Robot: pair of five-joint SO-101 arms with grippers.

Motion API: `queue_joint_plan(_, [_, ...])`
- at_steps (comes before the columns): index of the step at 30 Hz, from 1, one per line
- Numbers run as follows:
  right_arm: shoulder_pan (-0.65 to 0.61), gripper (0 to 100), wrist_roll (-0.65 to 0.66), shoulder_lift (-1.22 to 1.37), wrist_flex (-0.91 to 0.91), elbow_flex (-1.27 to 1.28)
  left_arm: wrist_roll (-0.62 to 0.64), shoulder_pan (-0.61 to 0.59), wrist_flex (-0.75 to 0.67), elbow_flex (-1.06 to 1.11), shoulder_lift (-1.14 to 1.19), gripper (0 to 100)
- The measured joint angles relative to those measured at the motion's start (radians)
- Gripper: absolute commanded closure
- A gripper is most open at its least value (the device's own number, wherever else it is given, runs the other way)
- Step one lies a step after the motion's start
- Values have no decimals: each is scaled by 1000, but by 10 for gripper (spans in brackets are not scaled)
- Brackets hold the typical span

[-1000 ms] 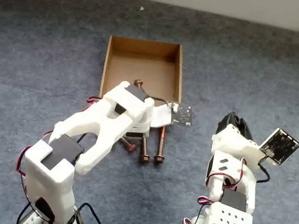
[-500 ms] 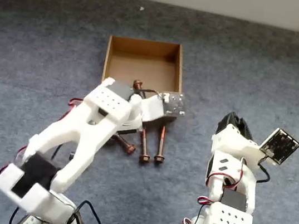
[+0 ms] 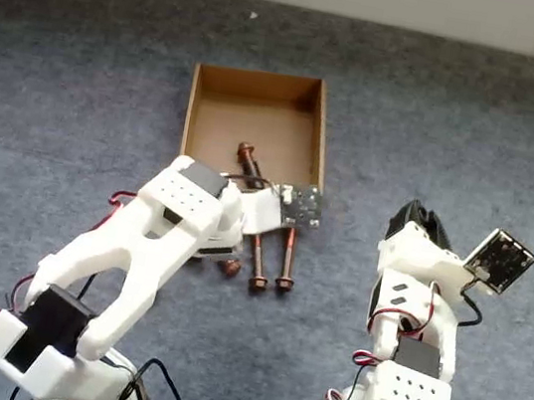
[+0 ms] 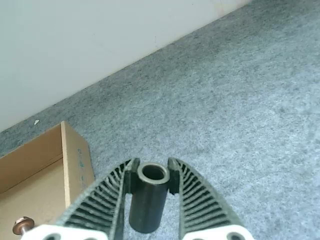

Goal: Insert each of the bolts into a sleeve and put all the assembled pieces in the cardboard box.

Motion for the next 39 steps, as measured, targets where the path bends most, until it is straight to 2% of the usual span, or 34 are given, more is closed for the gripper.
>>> queue_joint_plan(9, [0,994,0,0,0,0,-55,0,-92,29,37,857])
queue_joint_plan(17, [0,994,0,0,0,0,-58,0,-74,-132,242,861])
queue_joint_plan(23, [0,993,0,0,0,0,-61,0,-54,-137,245,937])
queue_joint_plan(29, [0,993,0,0,0,0,-23,-8,-32,-110,124,932])
queue_joint_plan(34, [0,993,0,0,0,0,-15,-8,-32,-3,-18,856])
queue_joint_plan(39, [0,992,0,0,0,0,-15,-3,-51,92,-89,848])
